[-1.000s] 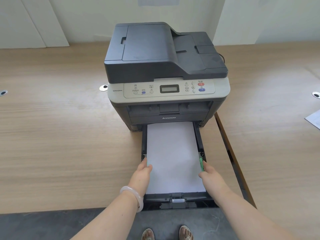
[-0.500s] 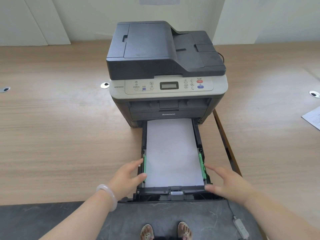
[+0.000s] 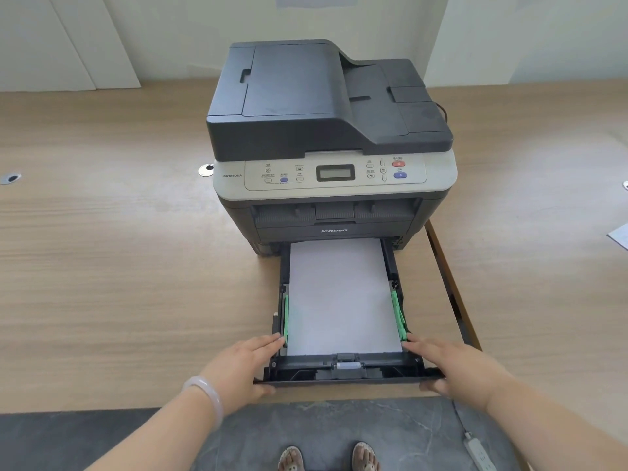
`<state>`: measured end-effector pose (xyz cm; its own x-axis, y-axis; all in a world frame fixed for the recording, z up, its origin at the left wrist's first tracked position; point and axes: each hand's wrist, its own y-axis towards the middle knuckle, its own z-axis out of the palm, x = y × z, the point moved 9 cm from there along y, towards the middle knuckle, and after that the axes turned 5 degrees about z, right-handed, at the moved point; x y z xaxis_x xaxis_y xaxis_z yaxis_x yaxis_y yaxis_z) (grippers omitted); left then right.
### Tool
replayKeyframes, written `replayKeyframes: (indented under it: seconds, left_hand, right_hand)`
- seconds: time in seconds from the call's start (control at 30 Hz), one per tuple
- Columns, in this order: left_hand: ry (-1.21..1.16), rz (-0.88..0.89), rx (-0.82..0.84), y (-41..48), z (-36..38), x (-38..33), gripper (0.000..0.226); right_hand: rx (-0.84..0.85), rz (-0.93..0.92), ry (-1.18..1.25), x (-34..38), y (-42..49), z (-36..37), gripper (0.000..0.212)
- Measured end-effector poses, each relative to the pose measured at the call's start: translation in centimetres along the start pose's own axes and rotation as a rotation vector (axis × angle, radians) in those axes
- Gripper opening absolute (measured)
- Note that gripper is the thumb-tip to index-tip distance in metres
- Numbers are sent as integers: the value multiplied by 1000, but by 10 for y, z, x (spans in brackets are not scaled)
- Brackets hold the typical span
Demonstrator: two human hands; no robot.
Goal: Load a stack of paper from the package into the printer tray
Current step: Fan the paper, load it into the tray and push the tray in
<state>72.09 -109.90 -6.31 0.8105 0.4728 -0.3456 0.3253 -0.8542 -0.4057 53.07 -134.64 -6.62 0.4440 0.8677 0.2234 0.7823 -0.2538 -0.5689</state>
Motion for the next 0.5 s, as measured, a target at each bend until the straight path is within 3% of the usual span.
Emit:
replayKeyframes:
  seconds: [0.13, 0.37, 0.5]
  left_hand:
    - [30, -50, -135, 19, -24, 15, 87]
    - [-76, -328, -437, 37, -58, 57, 135]
    - [-273, -424, -487, 51, -66, 77, 144]
  right_hand:
    - [-144, -3, -14, -1, 22, -28, 75]
    - [-422, 192, 210, -32, 46, -67, 122]
    - [-469, 264, 369, -48, 67, -79, 133]
